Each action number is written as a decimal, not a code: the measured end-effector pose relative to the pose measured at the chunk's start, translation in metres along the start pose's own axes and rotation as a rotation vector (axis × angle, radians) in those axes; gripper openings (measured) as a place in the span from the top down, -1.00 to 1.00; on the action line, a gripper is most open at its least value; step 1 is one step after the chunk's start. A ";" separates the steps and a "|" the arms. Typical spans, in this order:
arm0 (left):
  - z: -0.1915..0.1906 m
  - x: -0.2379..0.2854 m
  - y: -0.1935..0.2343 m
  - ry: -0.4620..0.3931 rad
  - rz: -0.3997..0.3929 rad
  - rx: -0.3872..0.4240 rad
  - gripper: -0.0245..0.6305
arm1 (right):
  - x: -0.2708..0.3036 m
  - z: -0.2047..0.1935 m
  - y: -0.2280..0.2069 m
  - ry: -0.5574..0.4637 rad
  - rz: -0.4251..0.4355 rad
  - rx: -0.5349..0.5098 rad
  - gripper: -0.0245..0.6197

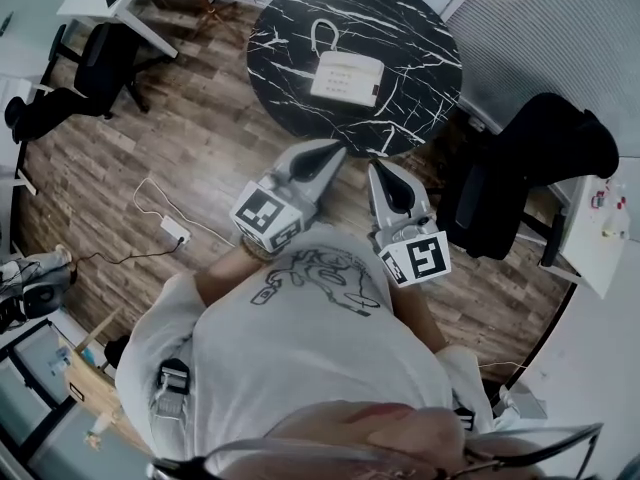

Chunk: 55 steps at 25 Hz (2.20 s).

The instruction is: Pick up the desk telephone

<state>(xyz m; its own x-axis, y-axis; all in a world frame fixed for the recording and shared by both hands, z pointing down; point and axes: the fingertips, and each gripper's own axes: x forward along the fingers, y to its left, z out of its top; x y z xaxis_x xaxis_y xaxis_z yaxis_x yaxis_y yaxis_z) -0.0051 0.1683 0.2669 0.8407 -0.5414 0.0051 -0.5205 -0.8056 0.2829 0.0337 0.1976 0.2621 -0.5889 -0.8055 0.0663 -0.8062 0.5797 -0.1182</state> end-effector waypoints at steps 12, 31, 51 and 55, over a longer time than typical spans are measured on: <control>0.028 0.052 0.115 0.026 -0.022 -0.032 0.92 | 0.116 0.011 -0.054 0.038 -0.017 0.012 0.90; 0.036 0.096 0.223 0.060 -0.057 -0.070 0.92 | 0.229 0.002 -0.098 0.075 -0.038 0.016 0.90; 0.024 0.122 0.216 0.082 -0.028 -0.083 0.92 | 0.216 -0.007 -0.129 0.102 -0.023 0.030 0.90; 0.014 0.123 0.217 0.098 -0.012 -0.085 0.92 | 0.213 -0.013 -0.134 0.110 -0.027 0.033 0.90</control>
<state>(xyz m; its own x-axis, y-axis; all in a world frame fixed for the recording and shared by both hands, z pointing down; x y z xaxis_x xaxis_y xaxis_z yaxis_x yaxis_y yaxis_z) -0.0166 -0.0772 0.3153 0.8597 -0.5021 0.0938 -0.4991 -0.7866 0.3636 0.0158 -0.0503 0.3052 -0.5709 -0.8014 0.1782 -0.8208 0.5520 -0.1472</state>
